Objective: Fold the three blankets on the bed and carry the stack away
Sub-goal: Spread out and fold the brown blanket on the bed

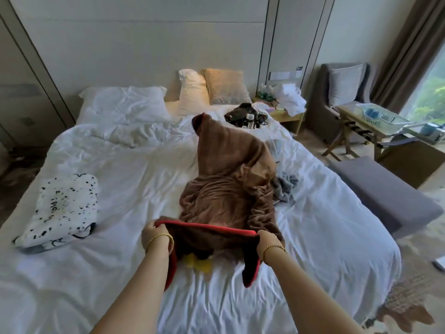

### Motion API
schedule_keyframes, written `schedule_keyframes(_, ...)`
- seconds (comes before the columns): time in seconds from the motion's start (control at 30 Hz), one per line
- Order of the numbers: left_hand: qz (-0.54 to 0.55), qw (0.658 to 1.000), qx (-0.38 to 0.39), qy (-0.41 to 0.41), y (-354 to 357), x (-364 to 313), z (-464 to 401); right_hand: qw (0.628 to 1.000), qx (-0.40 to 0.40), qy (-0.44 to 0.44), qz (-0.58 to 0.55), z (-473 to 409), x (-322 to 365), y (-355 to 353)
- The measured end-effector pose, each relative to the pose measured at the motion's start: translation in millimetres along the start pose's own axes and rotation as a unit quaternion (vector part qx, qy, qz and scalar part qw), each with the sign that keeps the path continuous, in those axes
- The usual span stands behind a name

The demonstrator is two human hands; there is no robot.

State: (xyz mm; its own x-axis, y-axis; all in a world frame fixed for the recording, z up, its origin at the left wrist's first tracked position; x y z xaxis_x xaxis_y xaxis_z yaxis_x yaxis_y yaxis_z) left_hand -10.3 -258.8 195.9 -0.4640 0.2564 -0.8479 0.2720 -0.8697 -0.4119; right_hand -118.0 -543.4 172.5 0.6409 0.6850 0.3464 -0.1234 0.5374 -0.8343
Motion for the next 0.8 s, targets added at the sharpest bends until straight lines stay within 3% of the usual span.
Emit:
schedule_keyframes(0.1, 0.060, 0.998, -0.033, 0.014, 5.3, 1.1, 12.3, 1.000, -0.023, -0.012, 0.001, 8.1, -3.0, 3.0)
schedule_keyframes(0.2, -0.003, 0.983, 0.087, 0.162, 28.2, -19.2, 29.3, 0.997, -0.046, -0.052, -0.018, 12.8, 5.2, -2.1)
schedule_keyframes(0.27, -0.093, 0.940, 0.237, 0.227, 50.8, -30.0, 47.9, 0.995, -0.036, -0.076, -0.047, 15.7, 18.8, -8.0)
schedule_keyframes(0.33, -0.205, 0.873, 0.363, 0.253, 72.4, -32.0, 71.4, 0.988, -0.044, -0.136, -0.057, 20.7, 39.1, -18.9)
schedule_keyframes(0.4, -0.263, 0.821, 0.432, 0.264, 88.1, -32.4, 96.1, 0.973, -0.061, -0.197, -0.100, 26.9, 56.8, -32.0)
schedule_keyframes(0.43, -0.266, 0.812, 0.440, 0.275, 92.9, -33.5, 103.9, 0.965, -0.062, -0.219, -0.131, 29.0, 62.7, -37.4)
schedule_keyframes(0.53, -0.236, 0.843, 0.406, 0.260, 93.2, -39.4, 104.8, 0.954, -0.024, -0.235, -0.184, 27.3, 67.4, -43.6)
schedule_keyframes(0.63, -0.242, 0.873, 0.342, 0.250, 83.2, -43.0, 86.3, 0.961, 0.037, -0.189, -0.198, 20.0, 49.0, -38.6)
schedule_keyframes(0.73, -0.152, 0.948, 0.202, 0.192, 57.9, -47.8, 59.0, 0.984, 0.054, -0.094, -0.139, 13.6, 17.3, -29.0)
schedule_keyframes(0.8, -0.105, 0.970, 0.146, 0.162, 43.7, -48.7, 46.5, 0.994, 0.040, -0.007, -0.099, 13.5, -4.3, -24.7)
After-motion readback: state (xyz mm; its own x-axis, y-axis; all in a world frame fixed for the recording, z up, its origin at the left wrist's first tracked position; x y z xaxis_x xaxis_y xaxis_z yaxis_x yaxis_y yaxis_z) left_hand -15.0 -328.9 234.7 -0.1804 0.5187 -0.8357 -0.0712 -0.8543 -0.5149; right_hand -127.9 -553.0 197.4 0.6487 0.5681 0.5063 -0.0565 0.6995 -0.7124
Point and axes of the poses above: each hand's wrist, its own z-axis away from the middle knuckle, its own y-axis out of the palm, x = y × z, the point moved 5 cm from there along -z, towards the middle knuckle, and after that the axes turned 4 degrees about z, right-handed, at the moved point
